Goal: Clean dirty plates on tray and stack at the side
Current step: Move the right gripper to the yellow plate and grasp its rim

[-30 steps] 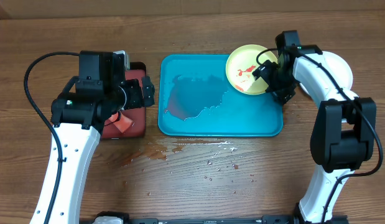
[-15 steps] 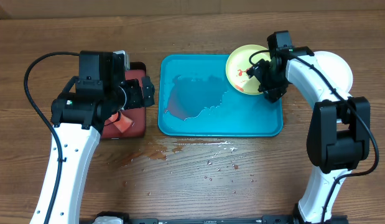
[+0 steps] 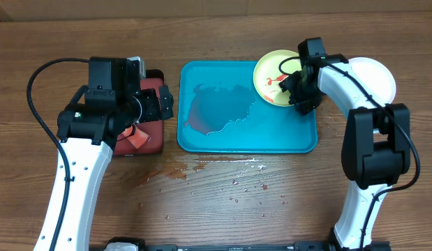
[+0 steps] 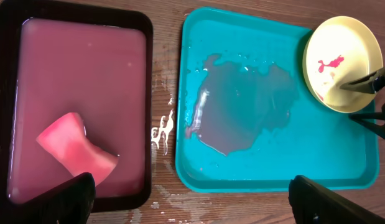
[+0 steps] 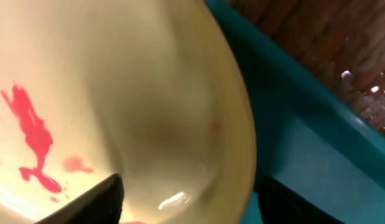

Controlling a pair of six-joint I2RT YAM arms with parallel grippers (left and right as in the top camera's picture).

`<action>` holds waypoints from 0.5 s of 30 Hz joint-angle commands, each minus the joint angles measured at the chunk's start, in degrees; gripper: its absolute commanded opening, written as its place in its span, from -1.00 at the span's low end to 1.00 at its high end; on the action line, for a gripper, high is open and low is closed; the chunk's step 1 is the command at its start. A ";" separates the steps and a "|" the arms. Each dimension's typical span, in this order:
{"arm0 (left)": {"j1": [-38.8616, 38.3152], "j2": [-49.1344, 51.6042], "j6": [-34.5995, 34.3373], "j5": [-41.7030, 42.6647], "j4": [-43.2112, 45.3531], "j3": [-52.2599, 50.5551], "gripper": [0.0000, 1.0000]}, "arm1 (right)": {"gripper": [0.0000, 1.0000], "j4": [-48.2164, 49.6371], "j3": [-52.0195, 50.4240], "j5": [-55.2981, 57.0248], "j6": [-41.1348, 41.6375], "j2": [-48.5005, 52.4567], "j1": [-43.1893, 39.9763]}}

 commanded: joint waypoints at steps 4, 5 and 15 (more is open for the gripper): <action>-0.44 0.39 0.44 -0.39 0.28 -0.28 1.00 | -0.51 0.90 -0.24 0.55 1.07 2.05 0.02; -0.44 0.39 0.44 -0.39 0.33 -0.28 1.00 | -0.76 0.98 -0.24 0.52 1.05 2.05 0.02; -0.44 0.39 0.42 -0.37 0.42 -0.28 0.99 | -0.92 -0.35 -0.11 -5.95 -5.40 2.03 0.02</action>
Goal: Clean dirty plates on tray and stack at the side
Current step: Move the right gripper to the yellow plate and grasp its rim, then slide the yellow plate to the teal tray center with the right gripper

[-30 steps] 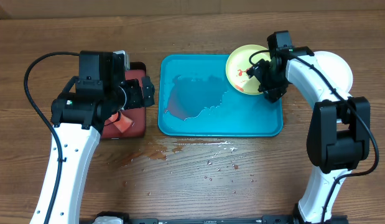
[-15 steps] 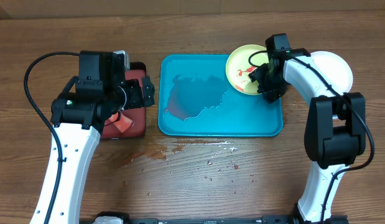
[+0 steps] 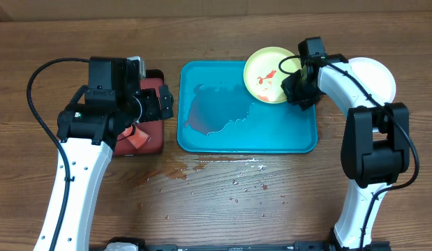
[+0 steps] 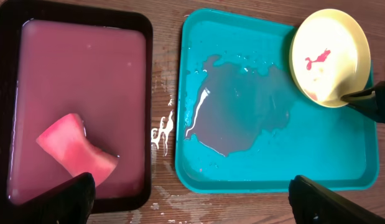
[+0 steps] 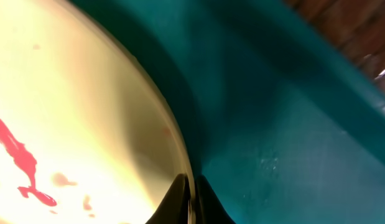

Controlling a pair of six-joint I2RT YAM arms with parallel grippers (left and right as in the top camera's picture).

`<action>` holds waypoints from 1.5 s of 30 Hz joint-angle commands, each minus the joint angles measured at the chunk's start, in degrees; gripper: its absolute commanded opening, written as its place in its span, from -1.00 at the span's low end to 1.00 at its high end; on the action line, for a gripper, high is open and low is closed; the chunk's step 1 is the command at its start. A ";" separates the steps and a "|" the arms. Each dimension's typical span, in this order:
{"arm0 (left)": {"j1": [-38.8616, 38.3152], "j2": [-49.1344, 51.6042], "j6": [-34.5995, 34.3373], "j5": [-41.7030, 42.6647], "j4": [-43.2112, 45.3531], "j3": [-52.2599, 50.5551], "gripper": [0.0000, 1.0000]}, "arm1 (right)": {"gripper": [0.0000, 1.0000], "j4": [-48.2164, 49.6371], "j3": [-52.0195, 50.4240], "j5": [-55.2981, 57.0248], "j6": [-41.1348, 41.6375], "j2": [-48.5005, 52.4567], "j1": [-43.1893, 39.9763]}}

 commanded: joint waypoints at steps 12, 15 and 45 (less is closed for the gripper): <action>-0.44 0.39 0.42 -0.37 0.24 -0.26 1.00 | -0.92 -11.28 -0.22 -4.13 -19.71 1.33 2.08; -0.44 0.39 0.42 -0.39 0.22 -0.26 1.00 | -0.92 -11.37 -0.22 -1.79 -19.74 1.33 4.09; -0.44 0.39 0.66 -2.84 -0.42 -0.26 1.00 | -0.92 -11.23 6.62 17.57 -37.31 1.33 12.33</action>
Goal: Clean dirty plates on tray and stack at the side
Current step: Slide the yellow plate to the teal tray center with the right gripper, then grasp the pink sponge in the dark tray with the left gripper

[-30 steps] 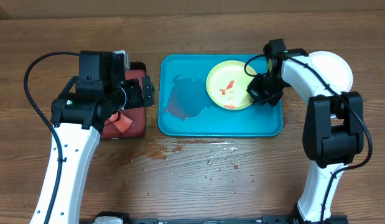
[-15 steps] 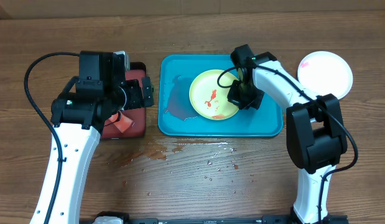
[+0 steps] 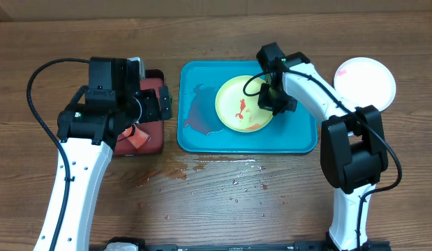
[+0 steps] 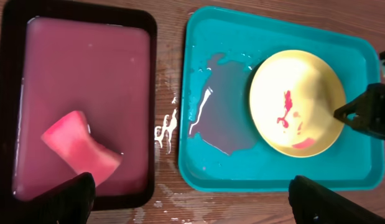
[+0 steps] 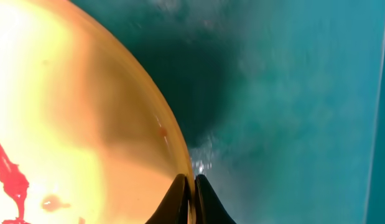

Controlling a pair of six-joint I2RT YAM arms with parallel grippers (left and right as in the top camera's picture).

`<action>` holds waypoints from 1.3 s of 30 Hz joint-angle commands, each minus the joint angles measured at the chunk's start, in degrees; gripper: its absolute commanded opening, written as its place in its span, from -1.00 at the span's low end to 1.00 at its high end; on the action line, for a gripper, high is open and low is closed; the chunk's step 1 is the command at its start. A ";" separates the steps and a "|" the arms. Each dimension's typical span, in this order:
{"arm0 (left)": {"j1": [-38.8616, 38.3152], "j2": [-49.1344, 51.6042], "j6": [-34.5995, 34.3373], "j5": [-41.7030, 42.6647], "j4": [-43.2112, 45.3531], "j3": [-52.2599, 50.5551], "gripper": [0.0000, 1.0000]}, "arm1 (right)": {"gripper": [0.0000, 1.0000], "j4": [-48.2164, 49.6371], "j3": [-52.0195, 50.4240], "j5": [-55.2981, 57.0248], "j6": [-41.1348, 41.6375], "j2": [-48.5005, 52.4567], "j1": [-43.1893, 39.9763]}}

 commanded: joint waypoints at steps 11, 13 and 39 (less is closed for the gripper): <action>-0.44 0.39 0.66 -2.91 -0.04 -0.28 1.00 | -0.43 1.57 1.25 -2.58 -9.16 1.09 -0.09; -0.44 0.42 0.52 -5.22 -0.55 -0.42 0.99 | -0.29 -0.48 1.99 -2.75 -7.54 0.96 -0.11; 8.44 2.19 7.08 -18.36 13.84 -16.24 1.00 | 0.57 -16.74 11.78 -8.81 -7.91 -17.42 -0.15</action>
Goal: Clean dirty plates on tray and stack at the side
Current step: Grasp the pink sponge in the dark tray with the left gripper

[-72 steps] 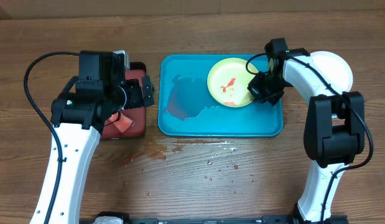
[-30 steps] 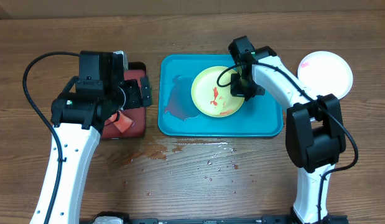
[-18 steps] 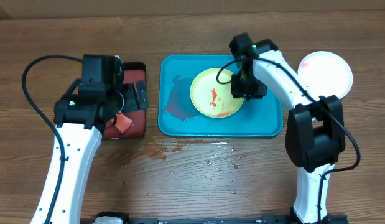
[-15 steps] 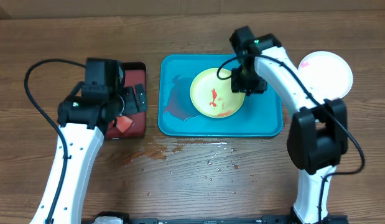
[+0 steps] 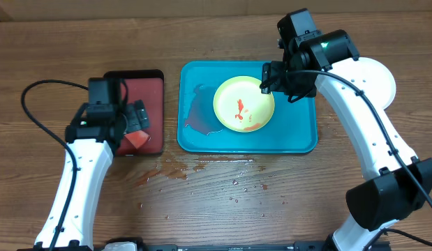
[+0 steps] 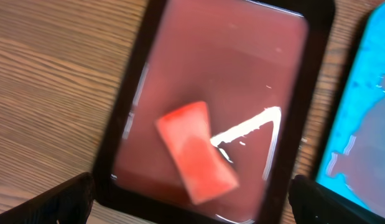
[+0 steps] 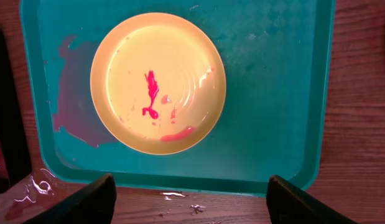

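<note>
A yellow plate (image 5: 243,107) smeared with red sauce lies flat in the middle of the teal tray (image 5: 299,136). My right gripper (image 5: 285,80) hangs open above the tray's far right part, clear of the plate. In the right wrist view the yellow plate (image 7: 158,83) sits well beyond the right gripper (image 7: 192,205). My left gripper (image 5: 130,118) is open over the dark tub (image 5: 142,80) of pinkish water. A red sponge (image 6: 195,152) floats there, just ahead of the left gripper (image 6: 192,205).
A white plate (image 5: 382,78) lies on the table right of the tray, partly behind my right arm. A pinkish puddle (image 5: 202,111) covers the tray's left part. Drops and smears wet the wood (image 5: 202,167) in front of the tray.
My right gripper let go of the yellow plate's rim and now sits higher, open. The left gripper has moved nearer and lower over the tub, with the sponge closer to it.
The yellow plate first sat at the tray's far right corner with my right gripper open around its rim. The gripper then shut on the rim. Later the plate was in the tray's middle, still held. Now it lies there free, and the left gripper is over the sponge.
</note>
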Controlling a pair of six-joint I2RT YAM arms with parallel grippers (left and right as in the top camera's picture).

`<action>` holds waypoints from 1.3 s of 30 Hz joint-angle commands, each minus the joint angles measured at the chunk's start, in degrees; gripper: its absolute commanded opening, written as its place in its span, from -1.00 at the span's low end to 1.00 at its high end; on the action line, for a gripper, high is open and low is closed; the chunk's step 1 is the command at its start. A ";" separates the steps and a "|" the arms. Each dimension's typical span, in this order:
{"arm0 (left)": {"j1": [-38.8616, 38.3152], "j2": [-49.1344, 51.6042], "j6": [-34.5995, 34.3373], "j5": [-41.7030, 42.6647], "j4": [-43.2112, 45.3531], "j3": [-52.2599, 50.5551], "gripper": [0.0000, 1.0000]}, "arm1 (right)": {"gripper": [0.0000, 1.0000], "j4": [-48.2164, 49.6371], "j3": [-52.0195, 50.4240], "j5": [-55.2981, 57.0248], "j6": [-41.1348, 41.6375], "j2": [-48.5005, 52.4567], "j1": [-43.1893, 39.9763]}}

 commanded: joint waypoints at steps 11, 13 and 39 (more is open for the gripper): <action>2.97 5.75 42.82 4.24 3.06 -0.13 1.00 | 0.57 -0.31 0.35 -2.36 -0.52 -0.09 -0.15; 2.97 7.72 45.55 4.22 3.56 -0.13 0.99 | 0.57 -0.37 0.35 -2.38 -0.52 -0.09 -0.13; 3.08 19.34 53.00 9.73 5.99 -0.13 0.80 | 0.58 -0.24 0.35 -2.34 -0.52 -0.09 -0.15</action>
